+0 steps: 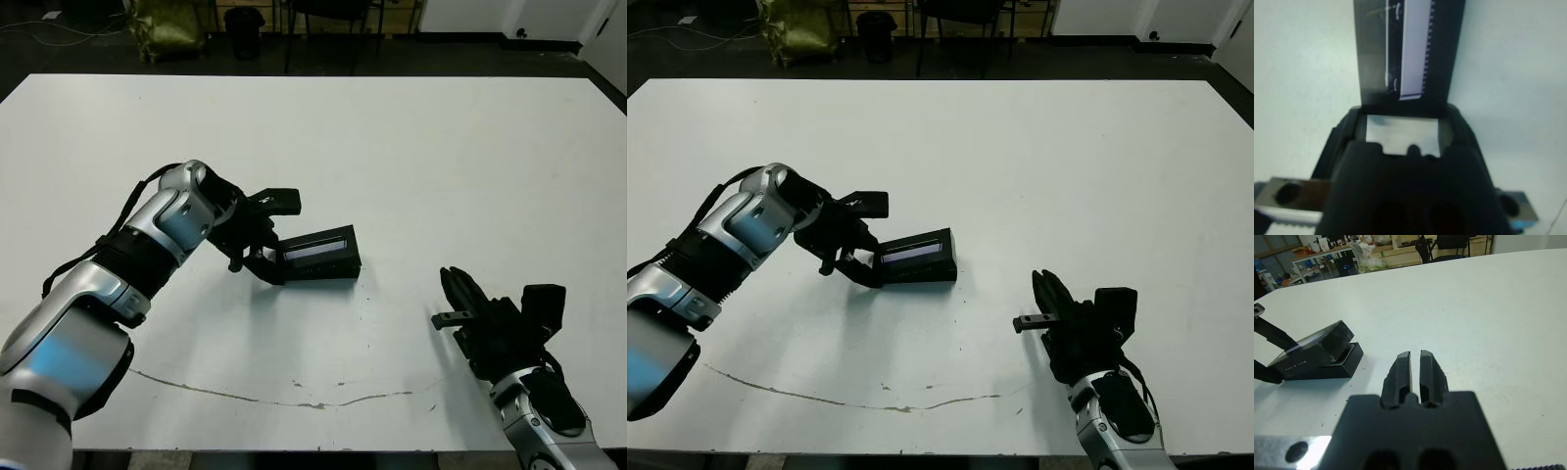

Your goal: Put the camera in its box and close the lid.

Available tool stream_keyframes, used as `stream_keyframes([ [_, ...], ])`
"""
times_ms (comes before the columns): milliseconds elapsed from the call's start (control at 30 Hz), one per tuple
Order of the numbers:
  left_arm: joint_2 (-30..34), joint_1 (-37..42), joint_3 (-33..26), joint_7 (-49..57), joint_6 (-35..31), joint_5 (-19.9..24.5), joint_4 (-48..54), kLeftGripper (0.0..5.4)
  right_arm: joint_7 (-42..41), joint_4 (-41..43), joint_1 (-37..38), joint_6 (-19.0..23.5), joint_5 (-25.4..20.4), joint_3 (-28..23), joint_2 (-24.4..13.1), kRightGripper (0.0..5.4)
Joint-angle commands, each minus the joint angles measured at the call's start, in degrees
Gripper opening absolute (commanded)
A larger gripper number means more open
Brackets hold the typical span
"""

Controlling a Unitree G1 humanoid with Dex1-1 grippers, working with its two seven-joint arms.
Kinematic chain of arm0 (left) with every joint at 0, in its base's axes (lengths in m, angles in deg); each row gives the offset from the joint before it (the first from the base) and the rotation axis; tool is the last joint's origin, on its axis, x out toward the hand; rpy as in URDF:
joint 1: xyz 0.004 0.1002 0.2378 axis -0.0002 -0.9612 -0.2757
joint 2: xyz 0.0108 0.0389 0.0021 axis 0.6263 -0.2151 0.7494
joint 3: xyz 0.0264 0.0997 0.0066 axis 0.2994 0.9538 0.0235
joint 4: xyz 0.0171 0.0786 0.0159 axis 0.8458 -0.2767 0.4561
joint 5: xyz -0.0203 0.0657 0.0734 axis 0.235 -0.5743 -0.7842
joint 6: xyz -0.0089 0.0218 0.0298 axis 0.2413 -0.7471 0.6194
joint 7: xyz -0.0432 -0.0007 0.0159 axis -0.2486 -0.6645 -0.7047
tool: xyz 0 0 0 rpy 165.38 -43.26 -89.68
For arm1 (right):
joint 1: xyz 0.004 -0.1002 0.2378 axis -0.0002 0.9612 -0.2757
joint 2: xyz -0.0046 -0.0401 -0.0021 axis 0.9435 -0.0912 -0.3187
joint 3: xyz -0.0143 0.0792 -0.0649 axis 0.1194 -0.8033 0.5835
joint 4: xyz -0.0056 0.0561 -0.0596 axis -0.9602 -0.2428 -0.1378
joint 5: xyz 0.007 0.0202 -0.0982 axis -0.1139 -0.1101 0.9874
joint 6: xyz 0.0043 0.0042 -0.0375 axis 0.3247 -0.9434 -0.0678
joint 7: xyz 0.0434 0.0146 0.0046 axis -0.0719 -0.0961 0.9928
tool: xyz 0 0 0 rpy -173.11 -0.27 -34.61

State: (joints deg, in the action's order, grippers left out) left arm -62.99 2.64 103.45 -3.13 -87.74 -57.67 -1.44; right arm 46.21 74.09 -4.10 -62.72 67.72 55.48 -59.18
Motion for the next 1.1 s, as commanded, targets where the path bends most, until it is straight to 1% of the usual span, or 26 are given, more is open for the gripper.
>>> stream_keyframes([
  [33,-2.2,-0.3,0.6,0.6,-0.7,-0.1,0.9,2.24,0.4,0.5,1.1,0.8,-0.5,-0.1,0.3,0.0],
  [67,-2.3,-0.3,0.6,1.3,-1.2,-0.5,1.4,2.24,0.3,0.6,1.2,0.8,-0.8,-0.2,0.4,0.0],
  [100,-2.4,-0.4,0.9,2.1,-0.9,-1.1,2.0,2.42,-0.1,0.1,1.1,0.1,-0.8,-0.2,0.4,0.0],
  [167,-2.5,-0.7,1.1,3.3,-0.5,-1.9,3.0,2.82,0.6,0.1,1.1,0.4,0.1,0.0,0.2,0.0],
  [267,-2.9,-1.1,0.3,4.2,0.0,-1.5,3.2,3.6,-0.1,-0.3,1.0,-0.2,0.1,0.0,-0.1,0.0],
  [400,-3.1,-1.6,-1.0,5.0,0.3,-0.5,3.9,4.57,0.3,0.4,1.2,0.6,-0.6,-0.1,0.5,0.0],
  [467,-3.1,-1.3,-1.0,4.9,0.7,-0.3,4.0,5.06,0.4,0.4,1.2,0.4,0.9,0.4,-0.4,0.0],
  [500,-3.2,-1.2,-1.0,4.8,0.7,-0.3,4.0,5.29,0.4,0.6,1.1,1.0,0.5,0.2,-0.3,0.0],
  [533,-3.2,-1.1,-1.1,5.0,1.0,-0.3,4.1,5.37,0.3,0.6,1.0,1.4,-0.6,-0.2,0.1,0.0],
  [600,-3.2,-1.2,-1.1,5.7,1.8,-0.5,4.3,5.37,0.3,0.4,0.9,1.5,-1.3,-0.5,0.4,0.0],
  [700,-3.2,-1.0,-1.0,5.8,2.3,-0.6,4.2,5.37,0.0,-0.9,0.9,-0.1,-0.3,-0.3,0.0,0.0],
  [767,-3.1,-1.0,-1.1,5.7,2.5,-0.5,4.2,5.37,0.9,-0.1,0.8,1.4,0.2,0.0,-0.2,0.0],
  [867,-2.9,-1.2,-1.2,6.1,3.7,-0.6,4.7,5.37,0.4,-0.1,0.9,0.7,-0.1,0.0,0.0,0.0],
  [900,-2.8,-1.3,-1.4,6.0,3.7,-0.4,4.9,5.37,0.7,-0.2,0.8,0.9,0.5,0.2,-0.2,0.0],
  [967,-2.6,-1.4,-2.0,5.9,5.1,0.2,5.5,5.37,1.0,0.0,0.8,1.1,0.9,0.4,-0.3,0.0],
  [1000,-2.4,-1.6,-2.8,6.1,5.4,0.7,6.3,5.37,0.7,-0.5,0.8,0.4,1.0,0.3,-0.2,0.0],
  [1100,-2.3,-2.5,-6.0,6.4,7.1,3.7,7.4,5.37,0.1,-1.6,0.8,-0.9,1.0,0.2,0.0,0.0],
])
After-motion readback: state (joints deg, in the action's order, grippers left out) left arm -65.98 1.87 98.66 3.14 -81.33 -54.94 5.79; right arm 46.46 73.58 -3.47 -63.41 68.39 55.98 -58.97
